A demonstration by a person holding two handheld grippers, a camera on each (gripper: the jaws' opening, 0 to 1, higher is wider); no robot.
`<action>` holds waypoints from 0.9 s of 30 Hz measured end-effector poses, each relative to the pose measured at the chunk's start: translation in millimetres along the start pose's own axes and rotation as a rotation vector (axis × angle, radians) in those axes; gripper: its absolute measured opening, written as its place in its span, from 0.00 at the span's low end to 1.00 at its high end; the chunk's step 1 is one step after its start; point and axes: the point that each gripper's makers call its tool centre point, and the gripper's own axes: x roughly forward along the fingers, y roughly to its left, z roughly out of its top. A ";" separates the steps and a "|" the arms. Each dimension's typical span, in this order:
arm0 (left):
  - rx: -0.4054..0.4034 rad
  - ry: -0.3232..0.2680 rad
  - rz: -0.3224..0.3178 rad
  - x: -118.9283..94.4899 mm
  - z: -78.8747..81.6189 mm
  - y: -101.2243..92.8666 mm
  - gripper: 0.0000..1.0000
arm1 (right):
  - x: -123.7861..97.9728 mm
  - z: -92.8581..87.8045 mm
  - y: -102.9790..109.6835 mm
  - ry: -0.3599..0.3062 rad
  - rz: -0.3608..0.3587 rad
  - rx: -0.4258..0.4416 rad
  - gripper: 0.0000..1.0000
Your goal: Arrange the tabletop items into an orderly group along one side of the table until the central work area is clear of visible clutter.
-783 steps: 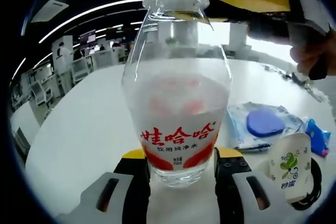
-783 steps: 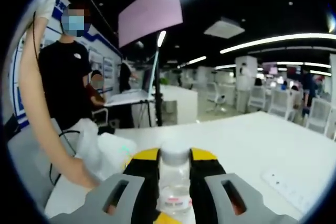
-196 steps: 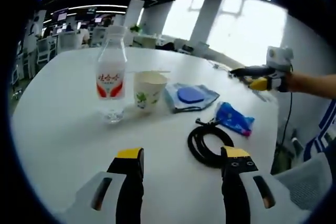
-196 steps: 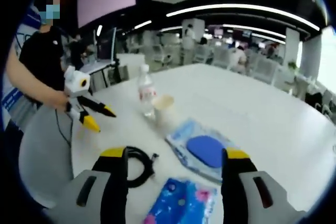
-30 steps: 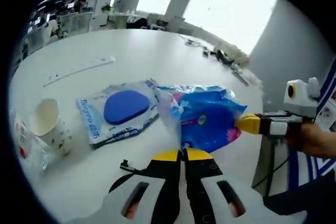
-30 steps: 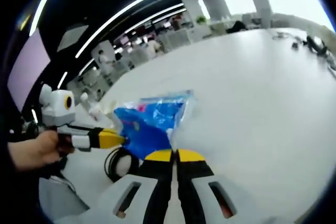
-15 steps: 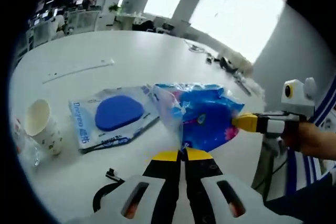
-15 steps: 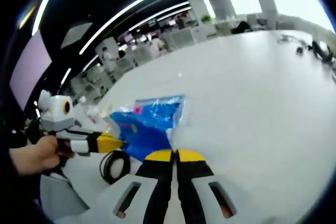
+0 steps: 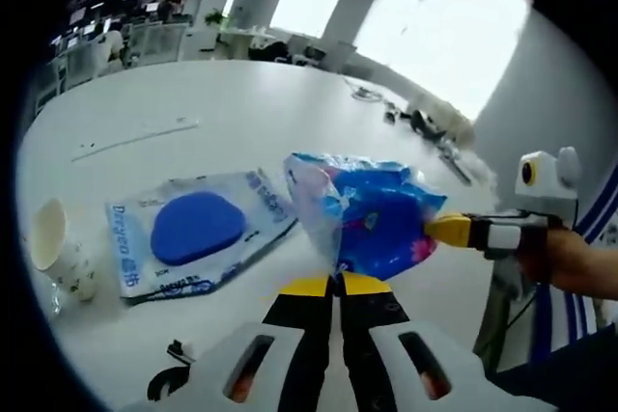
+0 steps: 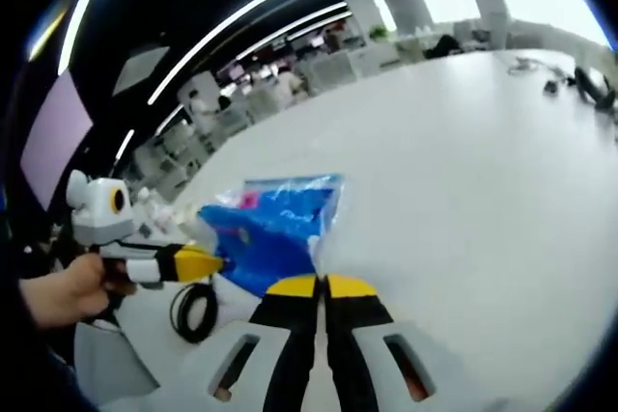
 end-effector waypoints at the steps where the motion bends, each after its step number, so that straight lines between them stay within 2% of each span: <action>1: -0.016 -0.002 0.000 2.2 0.3 -1.1 0.01 | 0.1 0.7 -1.4 0.000 0.001 -0.002 0.00; 5: 0.026 0.001 0.003 13.4 3.5 -9.9 0.01 | 4.2 5.8 -17.0 -0.003 0.003 -0.003 0.00; 7: 0.001 -0.014 0.007 18.1 4.8 -8.3 0.01 | 4.6 7.5 -21.6 -0.005 0.008 -0.005 0.00; 8: -0.046 -0.019 0.008 21.8 3.7 -7.9 0.01 | 4.7 8.5 -23.3 -0.006 0.012 -0.002 0.00; 12: -0.037 -0.060 0.019 30.2 8.0 -9.8 0.01 | 6.8 14.0 -32.6 -0.004 0.023 -0.010 0.00; 19: -0.076 -0.121 0.040 42.5 16.7 -9.0 0.01 | 15.0 26.1 -44.9 0.006 0.050 -0.023 0.00; 22: -0.157 -0.108 0.046 49.9 16.1 -4.9 0.01 | 21.9 32.4 -48.3 0.017 0.058 -0.055 0.00; 27: -0.111 -0.100 0.068 63.3 27.1 -4.5 0.01 | 31.8 39.8 -62.0 0.025 0.050 -0.056 0.00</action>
